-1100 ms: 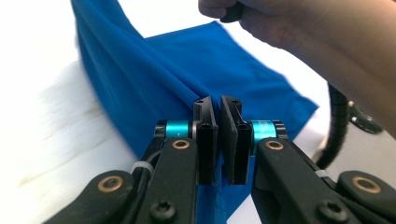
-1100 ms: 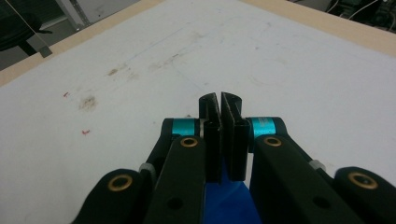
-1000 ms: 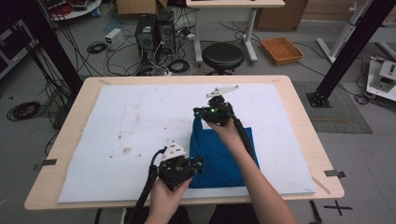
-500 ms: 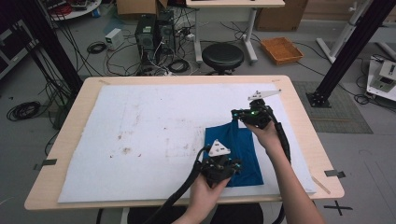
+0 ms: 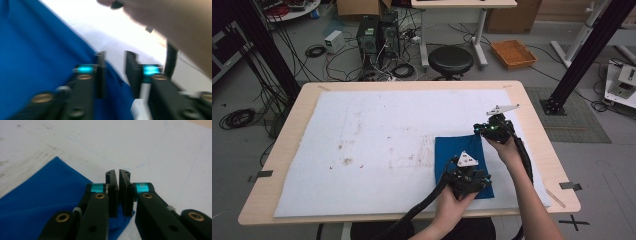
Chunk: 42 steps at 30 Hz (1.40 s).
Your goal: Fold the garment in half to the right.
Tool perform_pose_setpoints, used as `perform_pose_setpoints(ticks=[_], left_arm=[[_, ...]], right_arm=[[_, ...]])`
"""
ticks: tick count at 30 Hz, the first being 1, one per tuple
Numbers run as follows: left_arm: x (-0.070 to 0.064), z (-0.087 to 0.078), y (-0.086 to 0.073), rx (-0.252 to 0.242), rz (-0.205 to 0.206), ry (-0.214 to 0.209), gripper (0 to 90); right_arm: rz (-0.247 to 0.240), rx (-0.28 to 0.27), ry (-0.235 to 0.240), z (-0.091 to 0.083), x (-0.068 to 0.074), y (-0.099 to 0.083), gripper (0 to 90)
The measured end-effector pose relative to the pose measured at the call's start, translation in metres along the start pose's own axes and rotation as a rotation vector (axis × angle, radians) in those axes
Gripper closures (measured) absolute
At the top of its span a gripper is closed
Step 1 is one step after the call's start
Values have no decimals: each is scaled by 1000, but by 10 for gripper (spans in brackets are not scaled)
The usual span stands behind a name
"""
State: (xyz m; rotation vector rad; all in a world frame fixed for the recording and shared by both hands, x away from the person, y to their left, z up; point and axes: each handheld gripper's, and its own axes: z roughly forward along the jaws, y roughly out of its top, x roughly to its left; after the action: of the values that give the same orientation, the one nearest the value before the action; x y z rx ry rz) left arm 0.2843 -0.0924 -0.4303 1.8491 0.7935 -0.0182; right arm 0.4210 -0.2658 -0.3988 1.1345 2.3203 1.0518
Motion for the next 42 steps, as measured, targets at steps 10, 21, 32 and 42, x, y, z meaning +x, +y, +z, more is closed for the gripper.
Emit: perform_pose_setpoints(ticks=[10,21,32,42], left_arm=[[12,-69,15,-104,107,73,507],[65,-172,1,-174,170,333,474],[103,-213,-29,-167,89,430,468],[108,-218,-31,-169,87,427,464]], right_arm=[[153,-80,-52,-38,2,-31,662],[214,-119,68,-93,77,-112,599],[198,-19,61,-94,92,-138,881],[225,-102,-16,-96,66,-100,701]])
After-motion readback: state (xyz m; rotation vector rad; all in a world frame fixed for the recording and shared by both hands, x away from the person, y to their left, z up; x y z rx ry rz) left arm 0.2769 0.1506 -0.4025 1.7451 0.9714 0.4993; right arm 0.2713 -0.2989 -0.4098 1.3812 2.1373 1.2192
